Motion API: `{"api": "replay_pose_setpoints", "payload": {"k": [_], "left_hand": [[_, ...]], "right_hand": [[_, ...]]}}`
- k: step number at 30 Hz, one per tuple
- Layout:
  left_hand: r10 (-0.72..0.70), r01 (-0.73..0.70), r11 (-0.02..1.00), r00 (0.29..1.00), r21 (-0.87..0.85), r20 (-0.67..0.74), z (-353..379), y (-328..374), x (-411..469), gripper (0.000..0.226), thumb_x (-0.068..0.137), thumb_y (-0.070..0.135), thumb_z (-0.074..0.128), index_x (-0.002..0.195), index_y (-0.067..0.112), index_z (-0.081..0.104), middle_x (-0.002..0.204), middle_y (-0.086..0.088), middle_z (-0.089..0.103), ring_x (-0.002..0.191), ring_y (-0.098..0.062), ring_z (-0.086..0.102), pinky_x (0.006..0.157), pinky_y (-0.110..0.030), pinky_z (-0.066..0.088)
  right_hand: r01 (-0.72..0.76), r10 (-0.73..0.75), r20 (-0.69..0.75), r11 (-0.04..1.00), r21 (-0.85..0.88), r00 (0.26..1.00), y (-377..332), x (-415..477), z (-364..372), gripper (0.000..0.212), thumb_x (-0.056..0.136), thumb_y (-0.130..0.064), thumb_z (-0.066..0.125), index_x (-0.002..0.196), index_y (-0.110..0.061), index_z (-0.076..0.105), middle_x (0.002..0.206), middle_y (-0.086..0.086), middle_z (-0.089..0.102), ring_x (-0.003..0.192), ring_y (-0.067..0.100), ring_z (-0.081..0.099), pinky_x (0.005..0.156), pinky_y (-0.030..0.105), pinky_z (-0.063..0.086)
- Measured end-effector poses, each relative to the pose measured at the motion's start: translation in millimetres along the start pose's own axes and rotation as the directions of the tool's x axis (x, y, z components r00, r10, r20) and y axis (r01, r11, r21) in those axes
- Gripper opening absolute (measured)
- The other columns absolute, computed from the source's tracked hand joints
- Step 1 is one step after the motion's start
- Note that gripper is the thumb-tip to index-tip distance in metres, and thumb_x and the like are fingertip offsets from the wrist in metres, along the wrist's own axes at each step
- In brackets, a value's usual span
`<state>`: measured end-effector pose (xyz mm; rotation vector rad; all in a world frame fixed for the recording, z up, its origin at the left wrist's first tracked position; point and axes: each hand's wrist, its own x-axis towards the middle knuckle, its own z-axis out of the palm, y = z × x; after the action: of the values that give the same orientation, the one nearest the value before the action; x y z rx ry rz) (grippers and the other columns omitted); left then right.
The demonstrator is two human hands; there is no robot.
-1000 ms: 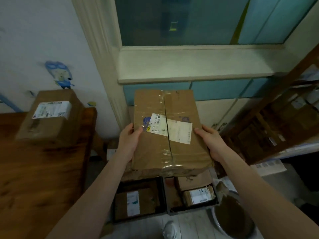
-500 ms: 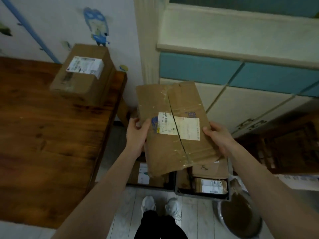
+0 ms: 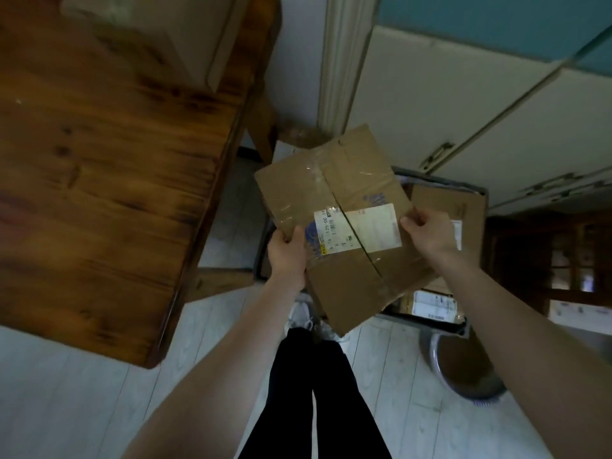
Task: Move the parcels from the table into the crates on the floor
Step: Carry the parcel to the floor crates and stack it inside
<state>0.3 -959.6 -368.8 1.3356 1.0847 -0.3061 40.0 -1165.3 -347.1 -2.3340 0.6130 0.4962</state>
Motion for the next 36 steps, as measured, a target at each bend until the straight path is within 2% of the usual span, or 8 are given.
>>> {"api": "replay_pose_setpoints", "payload": {"k": [8,13,17,19,22,26,31,36], "left_hand": [[-0.113,0.094,0.987,0.983,-0.133,-0.142,-2.2,-62.4,35.5,0.039,0.094,0.025,0.056,0.131,0.017,0.048,0.124,-0.008,0.06,0.11,-0.03,0.059,0.093,-0.053,0.049],[-0.163,0.115,0.96,0.971,-0.257,-0.175,-2.4,-95.5,51.9,0.045,0.097,0.022,0.053,0.14,0.016,0.04,0.133,-0.009,0.054,0.116,-0.029,0.057,0.097,-0.052,0.048],[-0.196,0.138,0.931,0.97,-0.339,-0.142,0.5,-113.4,58.8,0.025,0.098,0.019,0.052,0.122,0.023,0.047,0.128,-0.01,0.057,0.112,-0.031,0.059,0.094,-0.054,0.049],[-0.221,0.157,0.91,0.967,-0.384,-0.128,2.0,-118.5,62.6,0.02,0.098,0.019,0.053,0.117,0.021,0.049,0.126,-0.01,0.059,0.11,-0.031,0.06,0.093,-0.055,0.049],[-0.249,0.188,0.896,0.963,-0.401,-0.104,2.0,-125.9,74.3,0.032,0.097,0.022,0.054,0.128,0.014,0.052,0.124,-0.01,0.061,0.109,-0.031,0.061,0.089,-0.056,0.051],[-0.363,0.322,0.886,0.929,-0.335,-0.068,-9.1,-136.8,92.8,0.027,0.094,0.011,0.056,0.121,0.009,0.056,0.123,-0.013,0.062,0.11,-0.033,0.06,0.092,-0.054,0.05],[-0.27,0.201,0.938,0.935,-0.284,-0.23,-40.7,-136.4,120.9,0.054,0.087,0.017,0.068,0.135,0.009,0.046,0.13,-0.006,0.055,0.113,-0.027,0.058,0.094,-0.04,0.051],[-0.083,0.14,0.97,0.96,0.201,-0.268,-62.4,-134.0,154.8,0.034,0.09,0.03,0.063,0.111,0.004,0.055,0.11,-0.008,0.057,0.105,-0.023,0.052,0.089,-0.031,0.046]], "right_hand": [[0.037,-0.043,-0.056,0.994,-0.103,0.998,38.0,12.8,51.0,0.046,0.092,-0.017,0.059,0.134,0.0,0.048,0.131,0.022,0.052,0.12,0.036,0.048,0.092,0.036,0.04],[-0.139,0.187,-0.138,0.944,0.3,0.973,58.2,9.8,80.6,0.079,0.086,-0.021,0.068,0.148,-0.004,0.021,0.147,0.013,0.036,0.133,0.025,0.037,0.108,0.026,0.031],[-0.4,0.407,0.142,0.67,0.625,0.902,72.5,1.4,100.7,0.051,0.084,-0.026,0.071,0.122,-0.008,0.043,0.108,0.002,0.057,0.096,0.019,0.057,0.058,0.02,0.054],[-0.491,0.392,0.31,0.546,0.679,0.866,79.9,0.4,113.5,0.053,0.084,-0.028,0.071,0.125,-0.006,0.047,0.112,0.005,0.062,0.097,0.023,0.062,0.075,0.035,0.057],[-0.501,0.37,0.343,0.557,0.663,0.864,86.6,4.2,133.3,0.057,0.088,-0.026,0.066,0.138,-0.01,0.042,0.13,0.009,0.056,0.112,0.029,0.058,0.095,0.044,0.049],[-0.51,0.349,0.373,0.564,0.649,0.86,98.4,22.6,150.0,0.052,0.093,-0.022,0.06,0.139,-0.009,0.041,0.13,0.01,0.055,0.109,0.029,0.058,0.088,0.041,0.048],[-0.497,0.322,0.38,0.619,0.608,0.867,111.0,46.2,162.5,0.047,0.092,-0.017,0.06,0.134,-0.005,0.042,0.123,0.009,0.057,0.099,0.023,0.057,0.076,0.035,0.047],[-0.482,0.282,0.401,0.637,0.602,0.872,120.1,63.3,180.6,0.048,0.091,-0.019,0.062,0.133,-0.005,0.044,0.12,0.007,0.058,0.09,0.019,0.06,0.068,0.031,0.049]]}}
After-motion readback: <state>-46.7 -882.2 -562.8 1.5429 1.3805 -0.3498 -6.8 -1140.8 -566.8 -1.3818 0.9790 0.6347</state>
